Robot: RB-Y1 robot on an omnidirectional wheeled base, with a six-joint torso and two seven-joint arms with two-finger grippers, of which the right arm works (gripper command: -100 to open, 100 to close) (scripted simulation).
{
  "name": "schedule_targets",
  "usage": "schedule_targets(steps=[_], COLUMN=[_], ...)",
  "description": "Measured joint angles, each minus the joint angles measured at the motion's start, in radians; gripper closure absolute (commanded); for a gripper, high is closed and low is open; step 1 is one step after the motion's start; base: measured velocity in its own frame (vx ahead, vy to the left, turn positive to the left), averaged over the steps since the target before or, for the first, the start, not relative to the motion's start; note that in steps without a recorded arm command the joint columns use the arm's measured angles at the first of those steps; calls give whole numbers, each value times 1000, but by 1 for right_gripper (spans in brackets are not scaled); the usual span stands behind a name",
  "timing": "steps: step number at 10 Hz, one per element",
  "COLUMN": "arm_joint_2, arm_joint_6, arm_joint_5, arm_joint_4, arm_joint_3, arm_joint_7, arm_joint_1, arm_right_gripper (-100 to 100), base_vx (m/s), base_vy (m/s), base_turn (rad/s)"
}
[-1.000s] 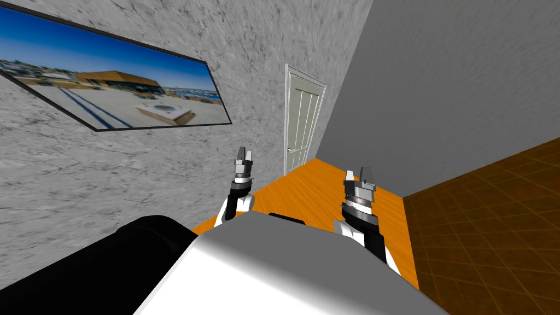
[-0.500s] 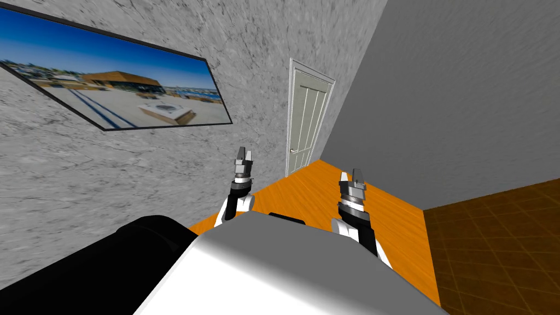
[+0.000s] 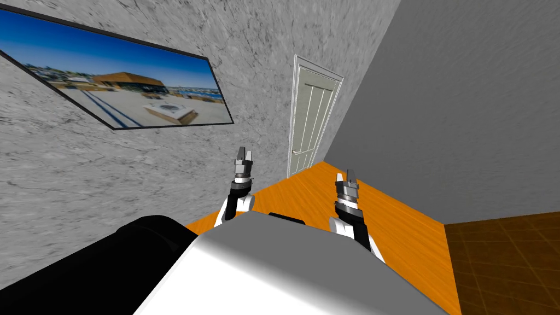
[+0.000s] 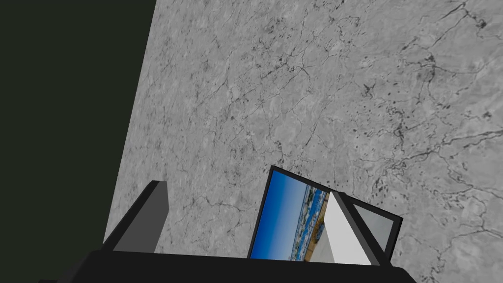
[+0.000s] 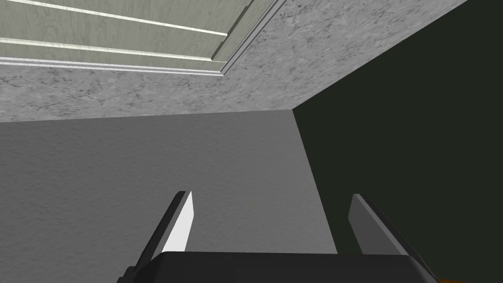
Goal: Pull the door open
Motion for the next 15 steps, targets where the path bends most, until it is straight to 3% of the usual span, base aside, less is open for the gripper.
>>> schedule_targets(steps=[5, 13, 15], arm_joint_2=[-22, -54, -62], arm_joint_6=[-28, -50, -69], arm_joint_5=[-13, -38, -44], arm_joint_4=[110, 289, 350], arm_joint_3=[3, 8, 11], arm_joint_7=[-14, -35, -43], arm_joint_1=[-38, -115, -134], arm_right_gripper=[-100, -100, -100], base_vx=[87, 85, 61], base_vy=[-50, -65, -72], base_turn=[126, 143, 155])
